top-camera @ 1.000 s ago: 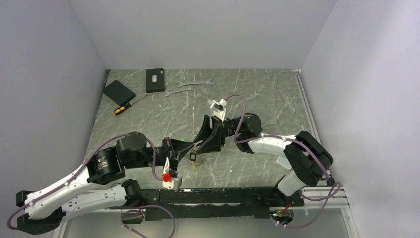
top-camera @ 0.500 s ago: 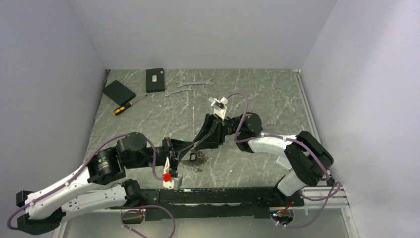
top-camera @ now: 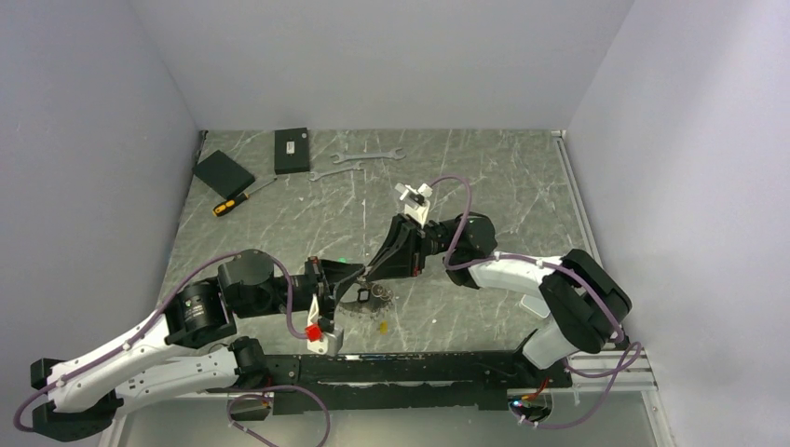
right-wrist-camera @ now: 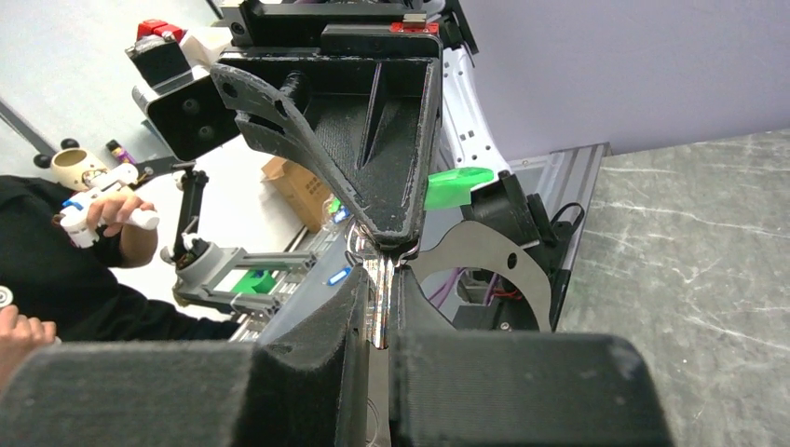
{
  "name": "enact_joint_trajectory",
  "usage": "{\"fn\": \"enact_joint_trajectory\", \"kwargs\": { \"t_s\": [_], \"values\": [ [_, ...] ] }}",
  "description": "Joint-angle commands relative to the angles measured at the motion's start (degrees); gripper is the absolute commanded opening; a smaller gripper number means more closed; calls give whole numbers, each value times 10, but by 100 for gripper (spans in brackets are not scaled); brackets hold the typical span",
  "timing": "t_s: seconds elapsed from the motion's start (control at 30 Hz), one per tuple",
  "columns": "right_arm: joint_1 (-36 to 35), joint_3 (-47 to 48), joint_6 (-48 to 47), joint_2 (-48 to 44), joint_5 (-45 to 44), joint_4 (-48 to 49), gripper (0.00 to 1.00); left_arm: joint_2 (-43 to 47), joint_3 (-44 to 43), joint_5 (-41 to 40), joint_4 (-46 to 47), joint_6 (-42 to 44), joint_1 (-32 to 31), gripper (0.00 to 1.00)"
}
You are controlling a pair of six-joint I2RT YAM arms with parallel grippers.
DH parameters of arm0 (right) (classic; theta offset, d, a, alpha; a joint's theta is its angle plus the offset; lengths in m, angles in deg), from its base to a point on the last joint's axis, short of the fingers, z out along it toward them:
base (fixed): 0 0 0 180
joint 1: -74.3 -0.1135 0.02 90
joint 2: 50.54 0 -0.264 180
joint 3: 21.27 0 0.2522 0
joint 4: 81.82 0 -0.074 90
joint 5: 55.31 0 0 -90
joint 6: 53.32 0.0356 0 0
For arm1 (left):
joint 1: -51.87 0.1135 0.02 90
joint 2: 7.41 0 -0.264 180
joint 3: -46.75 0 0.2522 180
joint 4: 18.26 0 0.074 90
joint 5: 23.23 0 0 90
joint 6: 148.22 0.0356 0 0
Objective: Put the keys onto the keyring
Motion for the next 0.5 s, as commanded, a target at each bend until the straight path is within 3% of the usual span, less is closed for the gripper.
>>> {"fn": "enact_joint_trajectory", "kwargs": {
  "t_s": [0.0, 0.17, 0.33, 0.47],
  "values": [
    [-6, -7, -15, -34, -23, 124, 0, 3, 5, -12, 39, -10, -1, 0],
    [-3, -32, -49, -56, -71, 92, 0, 7, 8, -20, 43, -13, -1, 0],
    [4, -47, -162, -104, -148, -100, 0, 12, 9, -27, 47, -12, -1, 0],
    [12, -45, -203, -131, -215, -187, 0, 4, 8, -34, 33, -7, 0, 0]
  ]
}}
